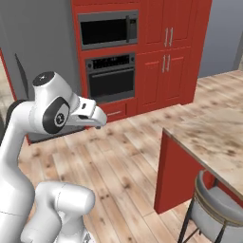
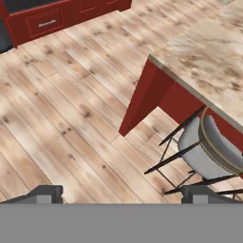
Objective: Move the ketchup and ketchup from the cabinet to the dining counter.
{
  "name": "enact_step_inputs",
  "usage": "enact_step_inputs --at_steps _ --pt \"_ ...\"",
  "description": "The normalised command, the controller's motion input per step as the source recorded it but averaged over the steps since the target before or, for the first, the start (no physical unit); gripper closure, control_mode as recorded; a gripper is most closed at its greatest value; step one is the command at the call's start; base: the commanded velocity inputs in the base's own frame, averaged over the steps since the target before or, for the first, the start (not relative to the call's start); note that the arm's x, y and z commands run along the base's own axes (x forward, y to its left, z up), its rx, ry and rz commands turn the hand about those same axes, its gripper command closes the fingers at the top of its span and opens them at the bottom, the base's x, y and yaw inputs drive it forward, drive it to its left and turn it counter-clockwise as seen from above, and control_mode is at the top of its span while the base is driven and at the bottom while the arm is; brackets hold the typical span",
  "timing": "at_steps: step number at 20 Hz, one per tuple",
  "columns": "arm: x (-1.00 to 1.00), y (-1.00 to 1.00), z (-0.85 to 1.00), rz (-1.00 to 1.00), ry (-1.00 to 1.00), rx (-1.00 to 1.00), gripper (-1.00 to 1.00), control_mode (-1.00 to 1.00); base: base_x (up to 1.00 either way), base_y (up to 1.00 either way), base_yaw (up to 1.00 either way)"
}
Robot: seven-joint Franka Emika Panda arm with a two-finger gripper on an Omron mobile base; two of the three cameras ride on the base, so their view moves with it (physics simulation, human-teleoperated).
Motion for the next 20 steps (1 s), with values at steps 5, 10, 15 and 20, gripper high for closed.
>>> enact_step_inputs --at_steps 5,10,15,20 --pt "0.00 0.00 0.00 0.00 0.00 0.00 -1.00 1.00 0.85 0.53 -0.07" --pt "0.00 0.00 0.00 0.00 0.00 0.00 -1.00 1.00 0.93 0.33 -0.18" --pt "0.00 0.00 0.00 0.00 0.00 0.00 -1.00 1.00 0.86 0.32 -0.27" --pt "0.00 0.00 0.00 0.00 0.00 0.00 -1.00 1.00 0.84 0.33 -0.28"
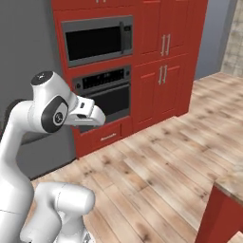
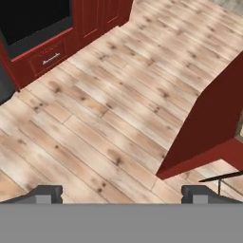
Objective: Move the ketchup and ketchup from the cabinet to the dining counter.
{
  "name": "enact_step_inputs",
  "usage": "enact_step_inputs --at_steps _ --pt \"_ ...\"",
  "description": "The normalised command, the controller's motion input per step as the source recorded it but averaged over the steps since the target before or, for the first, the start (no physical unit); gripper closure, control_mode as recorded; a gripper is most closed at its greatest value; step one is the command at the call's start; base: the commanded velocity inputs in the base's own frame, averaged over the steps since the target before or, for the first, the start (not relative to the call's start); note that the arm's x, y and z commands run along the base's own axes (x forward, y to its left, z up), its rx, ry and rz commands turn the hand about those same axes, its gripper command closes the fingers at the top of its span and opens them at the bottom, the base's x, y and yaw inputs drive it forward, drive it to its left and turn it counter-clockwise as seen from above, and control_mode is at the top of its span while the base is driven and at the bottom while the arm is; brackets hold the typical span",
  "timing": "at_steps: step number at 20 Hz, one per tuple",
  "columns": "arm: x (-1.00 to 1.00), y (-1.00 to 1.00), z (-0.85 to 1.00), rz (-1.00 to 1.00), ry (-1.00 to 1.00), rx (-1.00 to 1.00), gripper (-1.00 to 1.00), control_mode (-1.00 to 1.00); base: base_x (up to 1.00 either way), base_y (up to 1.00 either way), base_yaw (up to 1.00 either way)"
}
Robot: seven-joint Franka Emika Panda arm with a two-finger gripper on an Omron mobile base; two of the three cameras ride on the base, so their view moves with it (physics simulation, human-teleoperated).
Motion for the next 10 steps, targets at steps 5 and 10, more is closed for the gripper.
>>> enact_step_inputs --at_steps 5,10 --pt "0.00 0.00 0.00 0.00 0.00 0.00 -1.00 1.00 0.81 0.32 -0.33" --pt "0.00 0.00 0.00 0.00 0.00 0.00 -1.00 1.00 0.70 0.30 -0.45"
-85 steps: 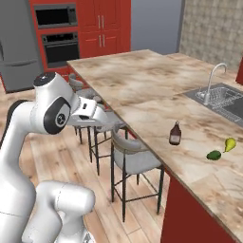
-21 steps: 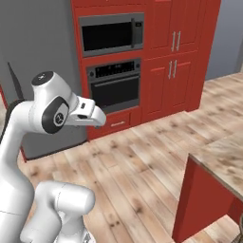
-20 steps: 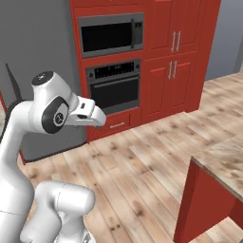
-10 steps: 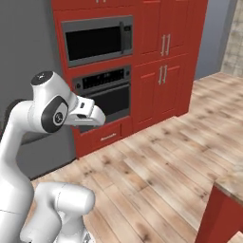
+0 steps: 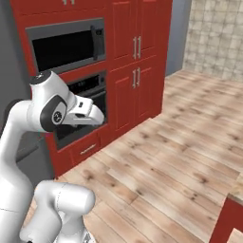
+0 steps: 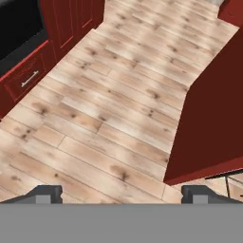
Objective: Move the ketchup and ketchup from the cabinet to the dining counter.
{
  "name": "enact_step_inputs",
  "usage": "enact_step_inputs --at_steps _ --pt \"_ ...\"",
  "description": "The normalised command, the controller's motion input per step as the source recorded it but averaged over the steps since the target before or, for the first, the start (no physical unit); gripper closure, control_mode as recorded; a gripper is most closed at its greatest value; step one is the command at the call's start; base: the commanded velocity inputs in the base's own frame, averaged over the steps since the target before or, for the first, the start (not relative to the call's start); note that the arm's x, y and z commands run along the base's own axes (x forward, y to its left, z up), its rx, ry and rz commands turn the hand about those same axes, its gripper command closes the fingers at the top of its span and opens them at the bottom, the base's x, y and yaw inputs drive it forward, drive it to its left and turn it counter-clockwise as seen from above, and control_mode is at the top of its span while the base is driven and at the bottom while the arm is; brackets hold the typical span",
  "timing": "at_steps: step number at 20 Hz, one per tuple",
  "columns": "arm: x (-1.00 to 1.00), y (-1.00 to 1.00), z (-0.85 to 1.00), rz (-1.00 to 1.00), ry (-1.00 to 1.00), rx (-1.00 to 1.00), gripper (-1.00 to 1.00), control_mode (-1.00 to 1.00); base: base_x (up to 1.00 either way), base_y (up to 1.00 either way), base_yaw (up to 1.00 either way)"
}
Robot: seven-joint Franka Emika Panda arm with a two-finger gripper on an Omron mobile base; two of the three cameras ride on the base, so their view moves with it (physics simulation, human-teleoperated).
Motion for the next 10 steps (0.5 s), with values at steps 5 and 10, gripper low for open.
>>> enact_step_inputs --at_steps 5,10 --pt "0.00 0.00 0.00 0.00 0.00 0.00 -1.00 1.00 0.64 0.26 -0.51" --pt "0.00 0.00 0.00 0.00 0.00 0.00 -1.00 1.00 0.72 0.23 -0.43"
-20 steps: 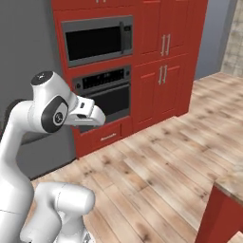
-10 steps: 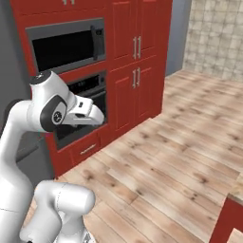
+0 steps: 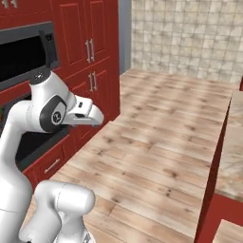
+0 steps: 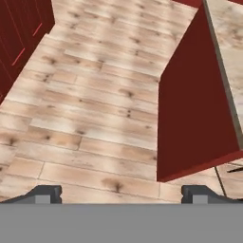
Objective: Move the ketchup and ketchup from the cabinet to the dining counter.
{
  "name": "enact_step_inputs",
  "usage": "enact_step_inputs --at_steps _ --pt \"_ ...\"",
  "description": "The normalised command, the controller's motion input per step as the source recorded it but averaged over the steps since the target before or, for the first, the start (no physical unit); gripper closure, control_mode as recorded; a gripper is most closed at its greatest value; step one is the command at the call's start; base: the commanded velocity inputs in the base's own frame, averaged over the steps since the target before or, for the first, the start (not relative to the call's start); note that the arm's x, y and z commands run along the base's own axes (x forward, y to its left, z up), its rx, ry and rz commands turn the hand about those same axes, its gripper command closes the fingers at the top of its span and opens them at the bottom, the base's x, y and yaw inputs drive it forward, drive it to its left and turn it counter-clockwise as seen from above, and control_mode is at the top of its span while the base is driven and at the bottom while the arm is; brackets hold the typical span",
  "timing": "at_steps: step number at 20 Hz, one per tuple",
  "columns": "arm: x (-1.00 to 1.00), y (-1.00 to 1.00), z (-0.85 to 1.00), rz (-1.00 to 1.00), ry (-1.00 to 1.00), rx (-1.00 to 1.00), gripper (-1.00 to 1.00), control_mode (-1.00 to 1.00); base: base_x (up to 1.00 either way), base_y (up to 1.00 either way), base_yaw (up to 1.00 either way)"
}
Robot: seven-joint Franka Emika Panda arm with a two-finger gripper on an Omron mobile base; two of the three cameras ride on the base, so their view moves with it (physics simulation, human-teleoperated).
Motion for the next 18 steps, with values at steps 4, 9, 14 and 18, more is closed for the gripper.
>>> enact_step_inputs --at_steps 4,9,14,18 --pt "0.00 0.00 0.00 0.00 0.00 0.00 -1.00 1.00 0.86 0.22 -0.28" --pt "0.00 0.00 0.00 0.00 0.00 0.00 -1.00 1.00 0.88 0.20 -0.26" --pt "0.00 0.00 0.00 0.00 0.00 0.00 -1.00 1.00 0.86 0.17 -0.27" --pt "0.00 0.00 0.00 0.00 0.00 0.00 -1.00 1.00 0.81 0.16 -0.32"
